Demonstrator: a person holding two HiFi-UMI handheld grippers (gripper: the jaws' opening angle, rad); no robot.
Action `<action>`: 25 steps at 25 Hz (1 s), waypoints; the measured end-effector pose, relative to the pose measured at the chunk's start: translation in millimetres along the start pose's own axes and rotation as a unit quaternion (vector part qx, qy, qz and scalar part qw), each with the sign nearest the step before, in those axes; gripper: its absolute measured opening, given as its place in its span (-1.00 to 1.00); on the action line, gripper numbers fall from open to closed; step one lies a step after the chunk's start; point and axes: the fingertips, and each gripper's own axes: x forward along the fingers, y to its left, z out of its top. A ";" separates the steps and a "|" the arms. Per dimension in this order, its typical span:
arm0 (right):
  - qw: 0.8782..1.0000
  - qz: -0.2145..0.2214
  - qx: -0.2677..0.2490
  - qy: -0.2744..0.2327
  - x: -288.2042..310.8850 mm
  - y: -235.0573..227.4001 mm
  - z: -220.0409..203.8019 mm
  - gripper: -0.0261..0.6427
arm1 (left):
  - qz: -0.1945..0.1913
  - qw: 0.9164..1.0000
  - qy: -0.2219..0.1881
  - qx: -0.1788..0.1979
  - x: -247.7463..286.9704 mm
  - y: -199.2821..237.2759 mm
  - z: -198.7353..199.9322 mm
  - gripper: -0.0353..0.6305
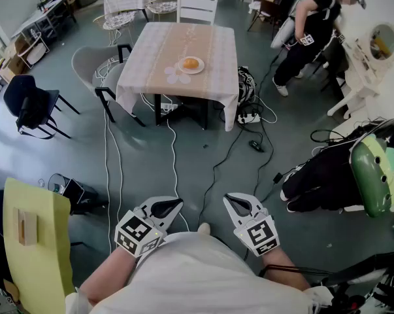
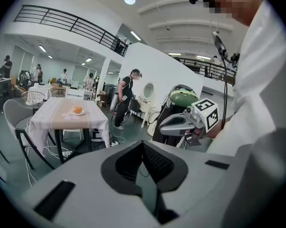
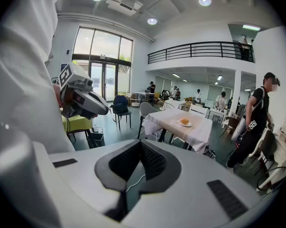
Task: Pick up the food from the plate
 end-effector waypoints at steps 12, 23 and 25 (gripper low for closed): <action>1.000 -0.002 0.010 -0.004 -26.0 -14.2 -23.3 -0.89 | 0.021 1.000 0.004 0.010 19.5 -7.7 5.8 -0.87; 1.000 0.008 0.024 -0.008 14.1 -51.5 -23.0 -0.88 | 0.042 0.999 -0.003 -0.010 30.5 40.7 20.2 -0.87; 1.000 0.001 0.024 -0.008 36.2 -61.5 -11.6 -0.88 | 0.033 0.999 -0.006 -0.004 35.3 65.3 28.2 -0.87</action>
